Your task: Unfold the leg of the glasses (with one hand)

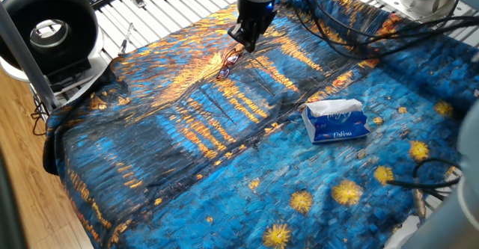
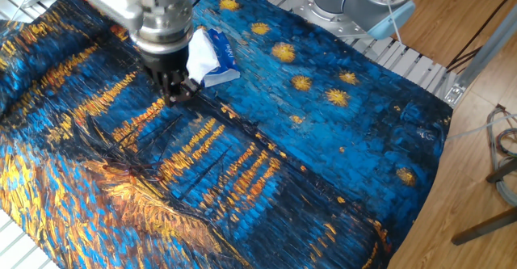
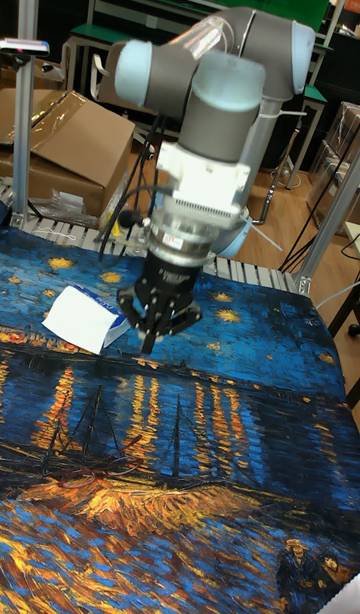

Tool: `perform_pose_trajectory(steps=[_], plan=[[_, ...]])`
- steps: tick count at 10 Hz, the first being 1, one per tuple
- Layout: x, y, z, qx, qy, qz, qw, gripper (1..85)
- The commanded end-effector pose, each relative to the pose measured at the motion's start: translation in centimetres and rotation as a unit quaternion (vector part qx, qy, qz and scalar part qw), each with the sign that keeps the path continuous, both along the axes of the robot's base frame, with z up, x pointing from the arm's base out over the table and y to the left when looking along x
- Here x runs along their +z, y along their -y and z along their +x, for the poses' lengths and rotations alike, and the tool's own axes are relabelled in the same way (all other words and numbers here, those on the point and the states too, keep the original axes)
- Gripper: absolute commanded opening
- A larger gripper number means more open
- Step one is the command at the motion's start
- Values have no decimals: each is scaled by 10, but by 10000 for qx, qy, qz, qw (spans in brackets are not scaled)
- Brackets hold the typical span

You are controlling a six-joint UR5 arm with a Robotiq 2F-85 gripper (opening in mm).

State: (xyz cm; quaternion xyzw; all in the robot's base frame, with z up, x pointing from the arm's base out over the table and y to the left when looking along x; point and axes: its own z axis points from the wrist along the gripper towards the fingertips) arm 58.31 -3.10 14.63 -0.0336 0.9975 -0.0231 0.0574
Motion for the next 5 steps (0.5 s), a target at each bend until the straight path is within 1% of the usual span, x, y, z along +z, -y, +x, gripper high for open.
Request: perform_pose_trajectory(steps=[1,2,4,5], plan=[[-23,6,29,297,13,-17,9996,10],[-26,7,39,402,-15,-29,9992,10],[-28,4,59,582,-89,30,9983,10],[-30,5,68,712,-92,38,9974,10]])
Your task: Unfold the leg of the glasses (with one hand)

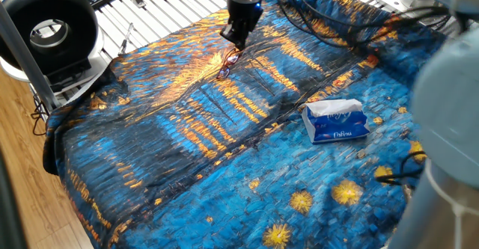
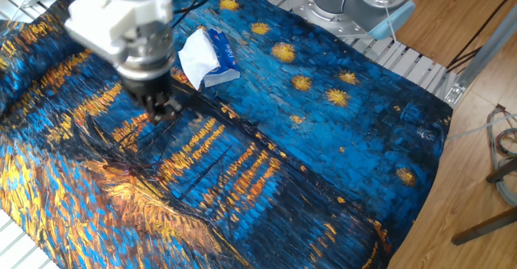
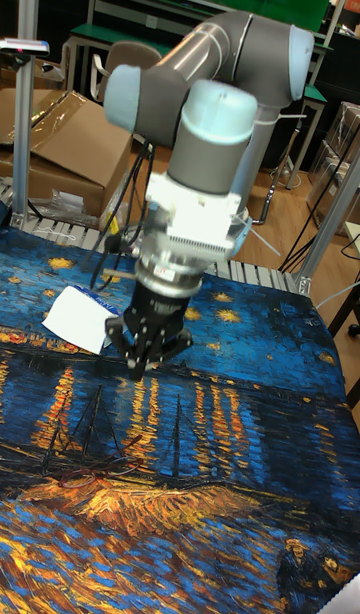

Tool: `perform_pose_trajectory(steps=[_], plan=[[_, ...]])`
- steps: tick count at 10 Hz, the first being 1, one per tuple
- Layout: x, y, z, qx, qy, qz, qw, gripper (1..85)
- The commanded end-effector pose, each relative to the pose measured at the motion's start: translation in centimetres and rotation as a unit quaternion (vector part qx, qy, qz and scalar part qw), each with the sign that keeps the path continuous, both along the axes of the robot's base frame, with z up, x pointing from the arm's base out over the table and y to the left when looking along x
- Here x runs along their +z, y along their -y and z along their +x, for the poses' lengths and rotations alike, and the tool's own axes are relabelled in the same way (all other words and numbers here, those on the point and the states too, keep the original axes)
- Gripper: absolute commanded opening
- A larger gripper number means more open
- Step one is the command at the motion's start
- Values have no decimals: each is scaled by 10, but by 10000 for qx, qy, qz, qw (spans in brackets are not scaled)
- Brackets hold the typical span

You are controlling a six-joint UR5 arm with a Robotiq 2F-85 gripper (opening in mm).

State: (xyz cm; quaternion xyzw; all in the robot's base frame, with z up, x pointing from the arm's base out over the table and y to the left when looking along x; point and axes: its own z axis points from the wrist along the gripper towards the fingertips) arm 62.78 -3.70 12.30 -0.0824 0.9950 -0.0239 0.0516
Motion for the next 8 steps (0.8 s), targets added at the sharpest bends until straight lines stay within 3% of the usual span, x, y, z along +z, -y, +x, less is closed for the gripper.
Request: perform_pose_trajectory(steps=[1,3,5,8], plan=[[-10,0,30,478,-16,48,9988,10],[-19,-2,36,1130,-68,-59,9936,10],[-23,-1,40,1771,-68,-195,9840,10],[-32,-6,49,2236,35,-181,9745,10]])
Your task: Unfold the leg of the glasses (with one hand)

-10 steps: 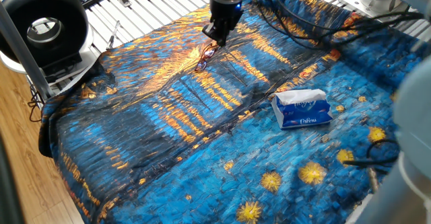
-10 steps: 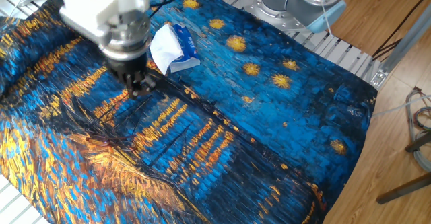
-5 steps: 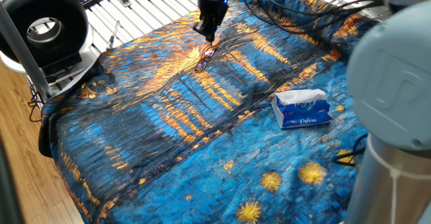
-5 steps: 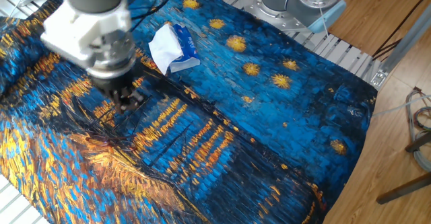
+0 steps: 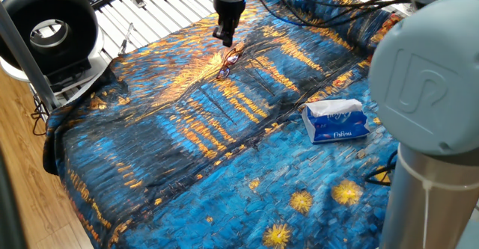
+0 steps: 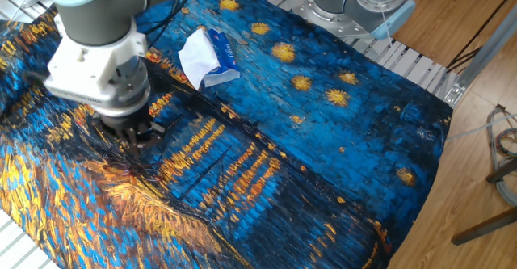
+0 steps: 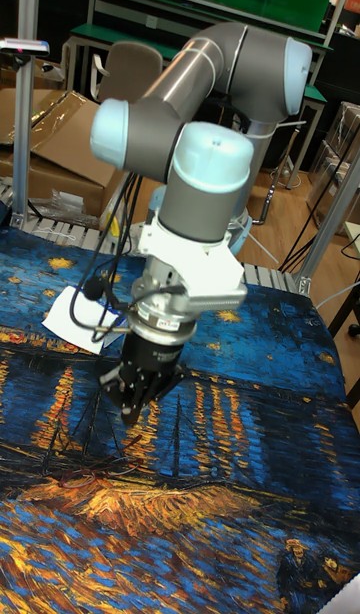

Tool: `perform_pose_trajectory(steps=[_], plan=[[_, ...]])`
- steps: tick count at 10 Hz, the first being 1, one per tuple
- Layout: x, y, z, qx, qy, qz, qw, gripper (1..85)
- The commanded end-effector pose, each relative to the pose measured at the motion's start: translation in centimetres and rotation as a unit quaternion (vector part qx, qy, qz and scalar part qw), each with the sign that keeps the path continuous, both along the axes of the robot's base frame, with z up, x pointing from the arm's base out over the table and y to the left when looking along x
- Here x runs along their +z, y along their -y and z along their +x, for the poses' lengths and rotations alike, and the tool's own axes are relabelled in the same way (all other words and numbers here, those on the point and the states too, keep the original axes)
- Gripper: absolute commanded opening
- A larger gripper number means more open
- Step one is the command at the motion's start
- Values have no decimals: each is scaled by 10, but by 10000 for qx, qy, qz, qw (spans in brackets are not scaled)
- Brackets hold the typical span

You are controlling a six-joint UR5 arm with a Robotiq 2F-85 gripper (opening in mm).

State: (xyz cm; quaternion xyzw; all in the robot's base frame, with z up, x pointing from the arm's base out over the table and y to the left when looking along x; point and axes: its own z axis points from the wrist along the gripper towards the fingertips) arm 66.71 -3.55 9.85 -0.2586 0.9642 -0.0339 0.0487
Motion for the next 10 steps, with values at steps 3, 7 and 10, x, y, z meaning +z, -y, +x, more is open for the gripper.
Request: perform_pose_trajectory(steps=[3,7,10], plan=[[-13,-1,13,937,83,-74,9955,10],[-15,0,9,670,25,-51,9977,143],[-17,-1,8,692,20,8,9976,237]])
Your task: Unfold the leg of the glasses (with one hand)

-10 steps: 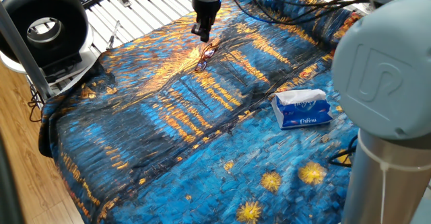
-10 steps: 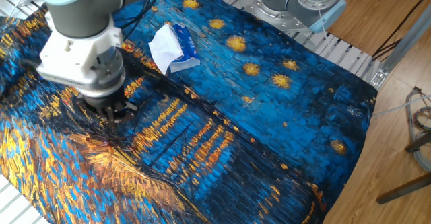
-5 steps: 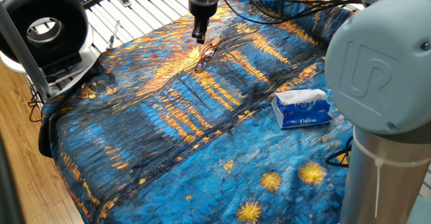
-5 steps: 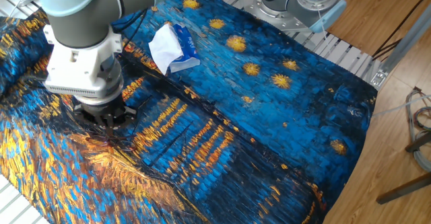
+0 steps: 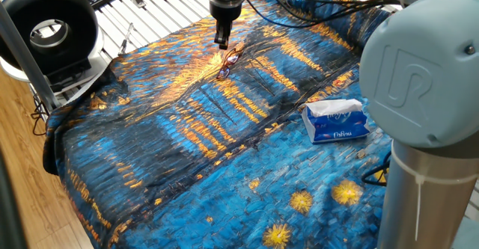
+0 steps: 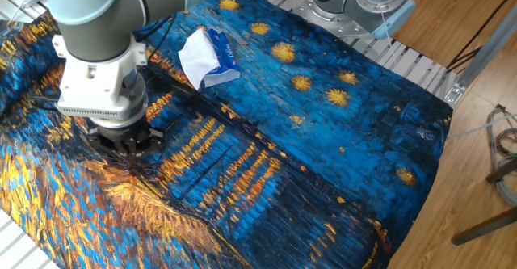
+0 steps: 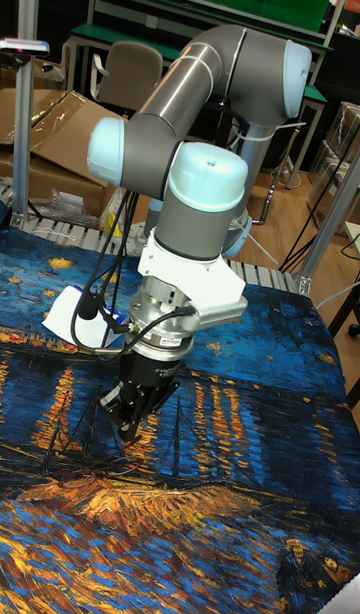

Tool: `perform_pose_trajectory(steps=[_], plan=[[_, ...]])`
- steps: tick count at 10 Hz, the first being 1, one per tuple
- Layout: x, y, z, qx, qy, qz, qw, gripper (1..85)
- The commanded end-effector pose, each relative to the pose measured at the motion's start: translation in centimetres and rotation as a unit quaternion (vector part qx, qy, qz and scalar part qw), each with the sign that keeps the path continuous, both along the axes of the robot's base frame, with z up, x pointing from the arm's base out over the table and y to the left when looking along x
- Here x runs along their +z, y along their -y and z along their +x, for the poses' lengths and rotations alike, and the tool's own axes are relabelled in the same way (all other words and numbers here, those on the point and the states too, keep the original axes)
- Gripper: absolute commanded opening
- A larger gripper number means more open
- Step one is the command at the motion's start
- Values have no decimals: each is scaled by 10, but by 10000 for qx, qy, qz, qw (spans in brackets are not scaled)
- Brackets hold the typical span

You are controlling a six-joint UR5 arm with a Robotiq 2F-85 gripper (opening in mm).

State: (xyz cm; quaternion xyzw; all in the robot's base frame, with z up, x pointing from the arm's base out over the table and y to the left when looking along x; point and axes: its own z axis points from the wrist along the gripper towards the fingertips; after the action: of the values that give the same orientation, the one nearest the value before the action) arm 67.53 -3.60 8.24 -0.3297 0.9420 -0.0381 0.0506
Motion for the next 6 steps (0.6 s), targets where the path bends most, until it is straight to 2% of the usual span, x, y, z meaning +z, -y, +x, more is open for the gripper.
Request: perform_pose_trajectory(steps=[1,2,3,5,6], plan=[[-1,-6,-4,-409,-60,198,9990,253],[0,-10,-8,-905,-143,317,9953,253],[1,-13,-7,-1418,-115,429,9889,253],[2,-8,-7,-1833,-98,390,9822,267],[3,-6,-7,-1810,-95,365,9828,267]])
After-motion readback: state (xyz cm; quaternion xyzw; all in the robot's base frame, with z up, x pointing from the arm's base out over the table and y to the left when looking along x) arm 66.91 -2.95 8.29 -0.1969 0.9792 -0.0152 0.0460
